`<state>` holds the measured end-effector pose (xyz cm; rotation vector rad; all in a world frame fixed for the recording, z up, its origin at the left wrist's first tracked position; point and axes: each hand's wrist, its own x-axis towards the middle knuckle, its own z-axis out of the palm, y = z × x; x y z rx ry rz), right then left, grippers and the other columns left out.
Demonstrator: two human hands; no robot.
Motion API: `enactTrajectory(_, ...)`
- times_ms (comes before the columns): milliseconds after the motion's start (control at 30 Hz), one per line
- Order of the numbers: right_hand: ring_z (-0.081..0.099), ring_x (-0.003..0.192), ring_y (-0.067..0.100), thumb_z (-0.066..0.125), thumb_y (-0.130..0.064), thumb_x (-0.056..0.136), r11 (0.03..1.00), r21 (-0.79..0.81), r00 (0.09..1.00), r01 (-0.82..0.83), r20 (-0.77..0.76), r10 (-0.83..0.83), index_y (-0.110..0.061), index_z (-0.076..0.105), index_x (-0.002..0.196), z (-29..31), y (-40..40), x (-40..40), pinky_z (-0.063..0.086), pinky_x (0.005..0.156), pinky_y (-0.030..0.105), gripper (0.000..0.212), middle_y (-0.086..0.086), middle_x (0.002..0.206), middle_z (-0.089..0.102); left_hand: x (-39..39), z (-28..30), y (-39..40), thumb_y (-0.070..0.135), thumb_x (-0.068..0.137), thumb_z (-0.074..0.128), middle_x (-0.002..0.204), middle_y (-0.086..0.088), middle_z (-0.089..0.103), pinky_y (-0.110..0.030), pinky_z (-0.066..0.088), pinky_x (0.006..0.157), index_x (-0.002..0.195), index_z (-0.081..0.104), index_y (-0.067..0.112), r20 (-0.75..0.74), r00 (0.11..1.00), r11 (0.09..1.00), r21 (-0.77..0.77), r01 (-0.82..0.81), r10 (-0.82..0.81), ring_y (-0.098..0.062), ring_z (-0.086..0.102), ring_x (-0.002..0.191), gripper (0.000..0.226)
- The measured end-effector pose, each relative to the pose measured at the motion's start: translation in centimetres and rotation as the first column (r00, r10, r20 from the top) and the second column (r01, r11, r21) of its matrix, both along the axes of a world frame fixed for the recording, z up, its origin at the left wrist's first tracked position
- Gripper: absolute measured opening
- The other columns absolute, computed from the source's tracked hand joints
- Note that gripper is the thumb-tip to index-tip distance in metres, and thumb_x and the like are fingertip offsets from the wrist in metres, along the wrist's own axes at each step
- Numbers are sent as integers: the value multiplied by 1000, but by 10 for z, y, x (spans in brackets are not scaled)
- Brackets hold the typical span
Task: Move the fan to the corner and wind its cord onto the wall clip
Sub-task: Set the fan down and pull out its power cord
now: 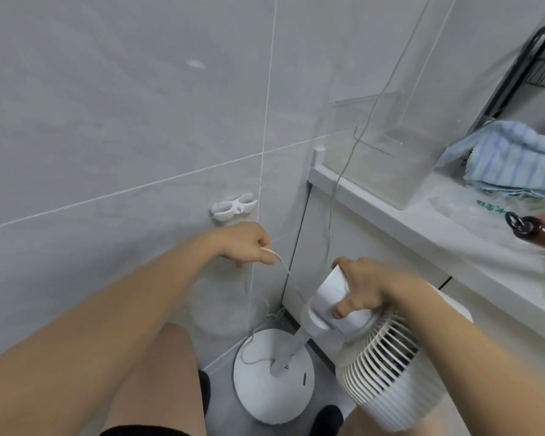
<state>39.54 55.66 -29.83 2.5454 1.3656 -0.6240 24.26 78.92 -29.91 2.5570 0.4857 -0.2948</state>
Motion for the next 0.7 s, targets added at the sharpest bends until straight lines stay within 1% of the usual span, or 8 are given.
enactTrajectory(33,60,99,26,77,-72,51,1000,-2,1000,3,0,-3,-30,45,130,-2,5,1,50,82,37,94,1,114,61,-5,4,-1,39,86,67,64,5,58,-33,53,70,69,63,19,9,1000,998,69,3,-3,-22,61,70,27)
enactTrajectory(100,61,100,28,76,-74,49,1000,-10,1000,1,7,-1,-28,47,128,-2,18,2,53,86,40,95,2,116,62,-19,11,-2,37,86,65,77,-2,66,-30,51,66,80,67,12,-121,993,970,242,20,9,-26,62,74,26)
enactTrajectory(167,61,101,29,76,-74,49,1000,-16,1000,5,3,-5,-27,47,128,-1,30,3,54,89,44,97,3,117,62,-36,19,-1,34,89,61,91,-11,70,-24,42,50,78,62,8,-286,953,933,360,6,104,-23,58,58,28)
enactTrajectory(233,60,101,28,77,-73,50,1000,-25,1000,2,-12,-2,-26,46,129,0,41,3,54,90,45,97,3,117,60,-49,25,3,34,89,57,79,-7,65,-22,35,46,66,53,12,-307,935,904,426,-31,177,-16,50,49,33)
enactTrajectory(300,60,101,28,79,-71,53,999,-33,1000,-6,-23,5,-24,46,130,2,54,1,54,90,45,95,2,116,59,-54,27,8,39,89,55,69,0,57,-26,41,55,66,53,14,-224,957,896,438,-69,183,-20,55,58,33)
enactTrajectory(433,60,102,28,80,-71,55,997,-62,999,-40,-27,38,-21,46,130,7,80,-11,55,90,45,96,2,119,59,-56,31,12,46,88,54,91,5,64,-31,44,68,77,65,22,96,987,849,503,-162,131,-28,64,92,28)
enactTrajectory(500,61,105,29,80,-71,56,996,-73,999,-46,-33,44,-21,46,133,8,91,-15,54,93,46,99,4,125,60,-54,36,12,47,90,55,105,-2,69,-32,41,67,86,69,25,222,972,787,585,-195,75,-30,65,94,26)
enactTrajectory(700,61,110,31,83,-70,54,986,-159,998,-53,-37,48,-21,42,137,3,106,-22,53,96,48,105,6,132,58,-50,33,11,47,97,50,100,-9,69,-33,33,64,98,67,23,324,946,698,677,-233,3,-33,65,91,29)
